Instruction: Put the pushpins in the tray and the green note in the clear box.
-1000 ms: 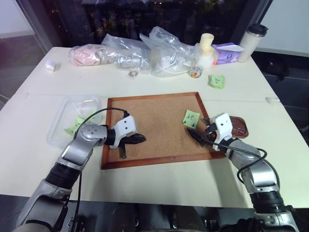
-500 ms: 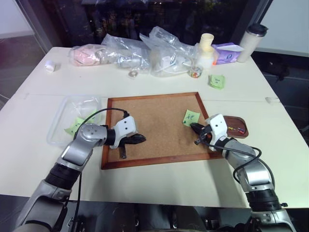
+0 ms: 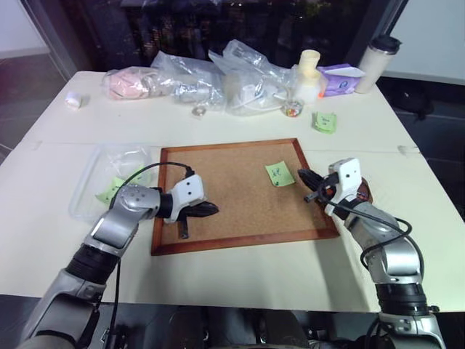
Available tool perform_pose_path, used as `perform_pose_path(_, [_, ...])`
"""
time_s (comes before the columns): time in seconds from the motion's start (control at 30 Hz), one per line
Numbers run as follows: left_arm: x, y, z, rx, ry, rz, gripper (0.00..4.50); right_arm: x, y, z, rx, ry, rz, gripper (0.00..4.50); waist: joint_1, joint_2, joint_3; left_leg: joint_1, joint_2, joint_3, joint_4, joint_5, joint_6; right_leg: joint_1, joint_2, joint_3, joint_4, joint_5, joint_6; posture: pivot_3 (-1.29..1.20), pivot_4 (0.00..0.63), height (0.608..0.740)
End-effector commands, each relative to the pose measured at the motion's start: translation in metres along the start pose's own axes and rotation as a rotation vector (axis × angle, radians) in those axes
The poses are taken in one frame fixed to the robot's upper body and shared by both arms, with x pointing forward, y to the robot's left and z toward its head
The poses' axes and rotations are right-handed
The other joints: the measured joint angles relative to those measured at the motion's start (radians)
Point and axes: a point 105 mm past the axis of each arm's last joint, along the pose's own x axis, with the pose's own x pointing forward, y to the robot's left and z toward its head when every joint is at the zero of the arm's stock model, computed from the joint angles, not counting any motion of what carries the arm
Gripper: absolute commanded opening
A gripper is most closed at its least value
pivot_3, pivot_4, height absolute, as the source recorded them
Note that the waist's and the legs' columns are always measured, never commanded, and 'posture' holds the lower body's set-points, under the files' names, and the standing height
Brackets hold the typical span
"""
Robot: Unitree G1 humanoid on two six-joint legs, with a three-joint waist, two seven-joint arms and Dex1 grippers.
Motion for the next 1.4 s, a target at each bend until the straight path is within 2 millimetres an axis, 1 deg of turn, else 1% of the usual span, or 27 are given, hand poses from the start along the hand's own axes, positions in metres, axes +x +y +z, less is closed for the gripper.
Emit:
perform_pose_path(0.03, [0.006, -0.012, -0.02, -0.038, 0.076, -0.045, 0.0, -0.005, -0.008, 0.023, 0.001, -0.074, -0.029, 0.02, 0.001, 0.0, 0.0, 0.0, 0.0, 0.0, 0.0, 0.0, 0.0, 0.0, 0.0, 0.0, 0.0, 0.0, 0.0, 0.0, 0.15, 0.737])
perform_pose_path(0.07, [0.006, -0.011, -0.02, -0.038, 0.075, -0.043, 0.0, -0.007, -0.013, 0.025, 0.017, -0.085, -0.057, 0.02, 0.001, 0.0, 0.0, 0.0, 0.0, 0.0, 0.0, 0.0, 0.0, 0.0, 0.0, 0.0, 0.0, 0.0, 0.0, 0.0, 0.15, 0.737])
perform_pose_path(0.13, [0.006, -0.011, -0.019, -0.036, 0.072, -0.039, 0.0, -0.013, -0.035, 0.025, 0.027, -0.087, -0.161, 0.02, 0.001, 0.0, 0.0, 0.0, 0.0, 0.0, 0.0, 0.0, 0.0, 0.0, 0.0, 0.0, 0.0, 0.0, 0.0, 0.0, 0.15, 0.737])
perform_pose_path(0.17, [0.007, -0.011, -0.019, -0.035, 0.071, -0.036, 0.0, -0.017, -0.046, 0.021, 0.011, -0.064, -0.22, 0.02, 0.001, 0.0, 0.0, 0.0, 0.0, 0.0, 0.0, 0.0, 0.0, 0.0, 0.0, 0.0, 0.0, 0.0, 0.0, 0.0, 0.15, 0.737])
perform_pose_path(0.27, [0.007, -0.01, -0.019, -0.033, 0.068, -0.032, 0.0, -0.029, -0.072, 0.005, -0.027, 0.021, -0.34, 0.02, 0.001, 0.0, 0.0, 0.0, 0.0, 0.0, 0.0, 0.0, 0.0, 0.0, 0.0, 0.0, 0.0, 0.0, 0.0, 0.0, 0.15, 0.737])
perform_pose_path(0.33, [0.007, -0.01, -0.019, -0.032, 0.068, -0.031, 0.0, -0.036, -0.079, -0.001, -0.033, 0.051, -0.369, 0.02, 0.001, 0.0, 0.0, 0.0, 0.0, 0.0, 0.0, 0.0, 0.0, 0.0, 0.0, 0.0, 0.0, 0.0, 0.0, 0.0, 0.15, 0.737])
perform_pose_path(0.5, [0.008, -0.009, -0.018, -0.026, 0.068, -0.031, 0.0, -0.049, -0.087, -0.017, -0.021, 0.106, -0.404, 0.02, 0.001, 0.001, -0.001, 0.0, 0.0, 0.001, 0.0, 0.0, 0.0, 0.0, 0.0, 0.0, 0.0, 0.0, 0.0, 0.0, 0.15, 0.737])
perform_pose_path(0.6, [0.008, -0.008, -0.018, -0.023, 0.067, -0.032, 0.0, -0.054, -0.091, -0.024, -0.014, 0.125, -0.431, 0.96, 0.001, 0.001, -0.001, 0.0, 0.0, 0.001, 0.0, 0.0, 0.0, 0.0, 0.0, 0.0, 0.0, 0.0, 0.0, 0.0, 0.15, 0.737])
perform_pose_path(0.83, [0.009, -0.008, -0.018, -0.019, 0.066, -0.034, 0.0, -0.057, -0.092, -0.023, -0.009, 0.112, -0.448, 4.39, 0.001, 0.001, -0.001, 0.0, 0.0, 0.001, 0.0, 0.0, 0.0, 0.0, 0.0, 0.0, 0.0, 0.0, 0.0, 0.0, 0.15, 0.737])
perform_pose_path(0.87, [0.009, -0.008, -0.018, -0.019, 0.065, -0.034, 0.0, -0.057, -0.092, -0.022, -0.009, 0.109, -0.449, 4.46, 0.001, 0.001, -0.001, 0.0, 0.0, 0.0, 0.0, 0.0, 0.0, 0.0, 0.0, 0.0, 0.0, 0.0, 0.0, 0.0, 0.15, 0.737])
perform_pose_path(1.07, [0.01, -0.007, -0.017, -0.02, 0.062, -0.033, 0.0, -0.057, -0.094, -0.013, 0.003, 0.061, -0.458, 4.46, 0.002, 0.001, -0.001, 0.0, 0.0, 0.001, 0.0, 0.0, 0.0, 0.0, 0.0, 0.0, 0.0, 0.0, 0.0, 0.0, 0.15, 0.737])
perform_pose_path(1.17, [0.01, -0.008, -0.018, -0.021, 0.062, -0.034, 0.0, -0.053, -0.09, 0.005, 0.003, -0.012, -0.435, 4.46, 0.001, 0.001, -0.001, 0.0, 0.0, 0.001, 0.0, 0.0, 0.0, 0.0, 0.0, 0.0, 0.0, 0.0, 0.0, 0.0, 0.15, 0.737])
perform_pose_path(1.2, [0.01, -0.008, -0.018, -0.021, 0.062, -0.034, 0.0, -0.047, -0.08, 0.014, -0.003, -0.04, -0.379, 4.46, 0.002, 0.001, -0.001, 0.0, 0.0, 0.0, 0.0, 0.0, 0.0, 0.0, 0.0, 0.0, 0.0, 0.0, 0.0, 0.0, 0.15, 0.737])
perform_pose_path(1.27, [0.01, -0.008, -0.018, -0.02, 0.064, -0.035, 0.0, -0.029, -0.047, 0.025, -0.013, -0.057, -0.209, 4.46, 0.001, 0.002, -0.001, 0.0, 0.0, 0.0, 0.0, 0.0, 0.0, 0.0, 0.0, 0.0, 0.0, 0.0, 0.0, 0.0, 0.15, 0.737])
perform_pose_path(1.3, [0.01, -0.008, -0.018, -0.02, 0.064, -0.035, 0.0, -0.025, -0.038, 0.026, -0.016, -0.054, -0.162, 4.46, 0.001, 0.002, -0.001, 0.0, 0.0, 0.0, 0.0, 0.0, 0.0, 0.0, 0.0, 0.0, 0.0, 0.0, 0.0, 0.0, 0.15, 0.737])
perform_pose_path(1.37, [0.01, -0.007, -0.018, -0.018, 0.064, -0.035, 0.0, -0.01, -0.01, 0.024, -0.022, -0.04, -0.041, 4.46, 0.001, 0.002, -0.001, 0.001, 0.0, 0.0, 0.0, 0.0, 0.0, 0.001, 0.0, 0.0, 0.0, 0.0, 0.0, 0.0, 0.15, 0.737])
perform_pose_path(1.4, [0.01, -0.007, -0.018, -0.017, 0.064, -0.035, 0.0, -0.006, -0.002, 0.023, -0.023, -0.036, -0.008, 4.46, 0.002, 0.002, -0.001, 0.001, 0.0, 0.0, 0.0, 0.0, 0.0, 0.001, 0.0, 0.0, 0.0, 0.0, 0.0, 0.0, 0.15, 0.737])
